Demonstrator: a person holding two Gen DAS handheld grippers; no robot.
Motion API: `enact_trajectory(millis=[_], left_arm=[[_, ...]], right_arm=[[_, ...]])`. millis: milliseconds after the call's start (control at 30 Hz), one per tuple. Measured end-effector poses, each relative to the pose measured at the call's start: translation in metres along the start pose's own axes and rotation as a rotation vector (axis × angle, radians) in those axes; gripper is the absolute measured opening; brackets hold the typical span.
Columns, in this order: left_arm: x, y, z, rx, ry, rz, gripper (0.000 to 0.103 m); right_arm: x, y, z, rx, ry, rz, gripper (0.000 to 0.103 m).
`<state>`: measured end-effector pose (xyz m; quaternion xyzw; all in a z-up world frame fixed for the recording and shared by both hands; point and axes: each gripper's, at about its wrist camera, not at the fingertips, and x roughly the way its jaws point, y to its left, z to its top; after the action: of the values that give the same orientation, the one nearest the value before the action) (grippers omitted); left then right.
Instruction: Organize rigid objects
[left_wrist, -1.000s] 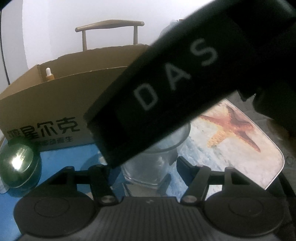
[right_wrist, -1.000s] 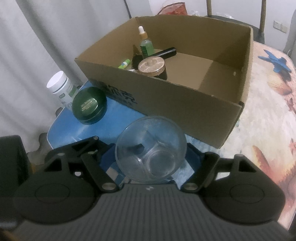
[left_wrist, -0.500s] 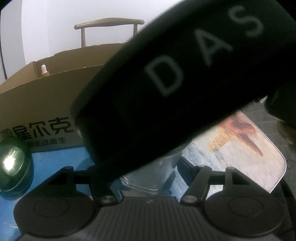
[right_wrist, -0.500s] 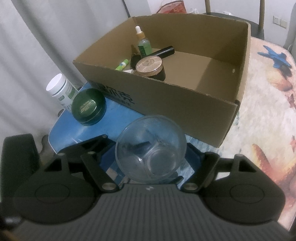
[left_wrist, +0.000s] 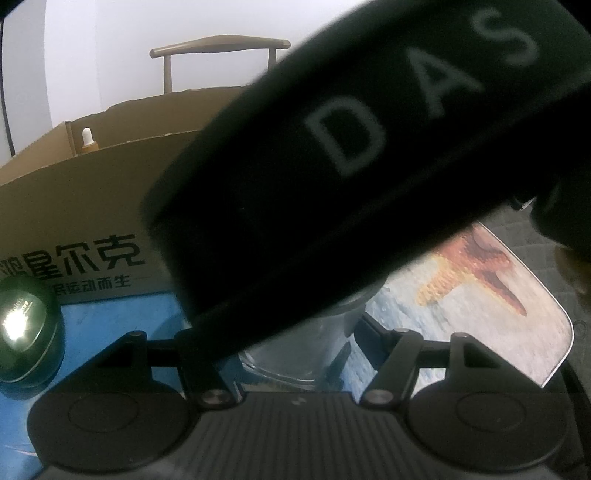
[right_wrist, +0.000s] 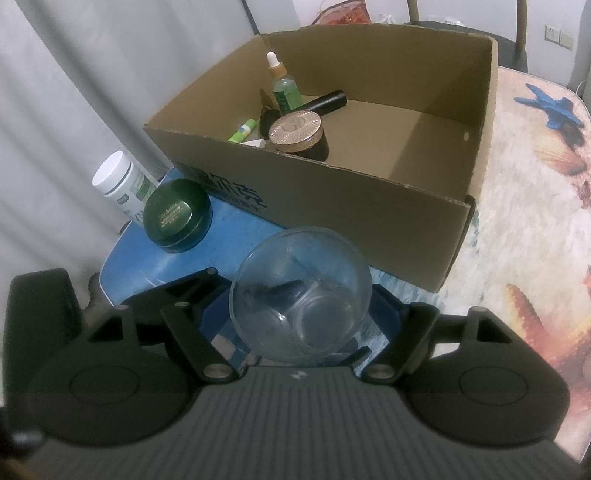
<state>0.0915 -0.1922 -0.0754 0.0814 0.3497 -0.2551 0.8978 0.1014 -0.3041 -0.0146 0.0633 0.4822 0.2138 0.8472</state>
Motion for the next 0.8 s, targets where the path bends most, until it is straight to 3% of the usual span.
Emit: enact_trajectory(millis=[800], left_arm=[[-0.004,-0.015,0.008,0.016,-0.031,-0.005,0.068]], right_arm=[[-0.016,-0.002,-0.006,0.069,-0.004,0.019,0.08]])
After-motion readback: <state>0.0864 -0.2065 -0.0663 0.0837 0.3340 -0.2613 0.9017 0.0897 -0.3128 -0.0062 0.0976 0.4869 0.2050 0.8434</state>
